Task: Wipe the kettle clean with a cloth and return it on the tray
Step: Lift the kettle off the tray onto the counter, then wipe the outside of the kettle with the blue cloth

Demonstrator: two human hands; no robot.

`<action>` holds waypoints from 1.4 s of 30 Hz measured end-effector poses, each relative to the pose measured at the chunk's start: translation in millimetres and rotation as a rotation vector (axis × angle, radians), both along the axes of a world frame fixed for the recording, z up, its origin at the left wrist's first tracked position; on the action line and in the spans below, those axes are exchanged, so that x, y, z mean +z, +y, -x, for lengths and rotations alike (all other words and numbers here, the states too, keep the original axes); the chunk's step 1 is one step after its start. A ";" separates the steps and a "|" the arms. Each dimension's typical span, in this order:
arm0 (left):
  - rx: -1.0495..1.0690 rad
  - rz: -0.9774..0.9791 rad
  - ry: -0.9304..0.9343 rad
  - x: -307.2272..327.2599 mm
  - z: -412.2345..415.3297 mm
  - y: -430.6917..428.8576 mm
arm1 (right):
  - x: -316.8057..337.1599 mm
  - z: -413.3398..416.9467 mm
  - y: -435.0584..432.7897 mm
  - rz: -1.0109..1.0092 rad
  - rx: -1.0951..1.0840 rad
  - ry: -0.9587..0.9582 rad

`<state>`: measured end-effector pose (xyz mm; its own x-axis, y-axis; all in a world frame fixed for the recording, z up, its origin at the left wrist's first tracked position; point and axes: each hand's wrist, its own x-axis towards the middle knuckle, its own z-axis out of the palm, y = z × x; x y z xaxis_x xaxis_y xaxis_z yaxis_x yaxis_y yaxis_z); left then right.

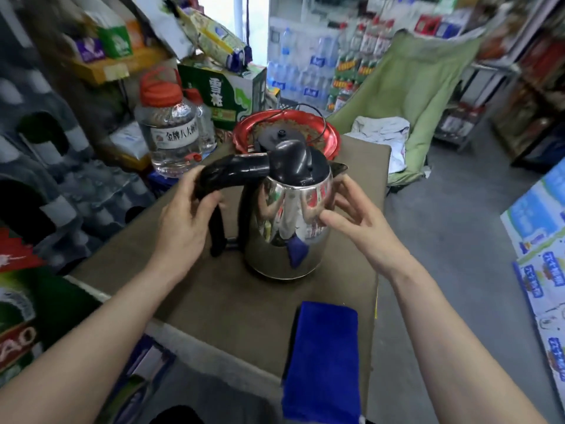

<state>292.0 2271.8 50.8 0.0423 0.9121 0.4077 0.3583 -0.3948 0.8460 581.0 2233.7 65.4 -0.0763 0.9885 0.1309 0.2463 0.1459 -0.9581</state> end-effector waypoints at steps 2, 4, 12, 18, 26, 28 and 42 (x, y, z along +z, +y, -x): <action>-0.007 -0.051 -0.013 -2.8 4.4 -4.0 | -4.2 2.6 -6.9 -0.061 0.000 -0.030; -0.014 -0.055 -0.014 -2.5 10.1 -8.9 | -8.3 10.3 -14.9 -0.084 -0.030 0.007; 0.092 0.118 0.191 14.6 6.1 -44.2 | -30.4 37.6 -77.2 0.144 -0.413 -0.450; 0.039 0.201 0.245 -10.7 -8.6 -124.9 | -55.0 51.2 -118.0 0.268 -0.243 -1.011; -0.374 0.314 0.178 20.7 -18.7 -137.6 | 42.4 79.6 -128.8 -0.129 -0.131 -0.430; -0.442 0.325 0.028 41.0 -15.5 -130.1 | 65.9 87.4 -123.0 -0.200 -0.145 -0.331; -0.476 0.331 -0.188 64.9 -18.3 -93.1 | 55.2 76.3 -101.9 0.089 -0.099 0.121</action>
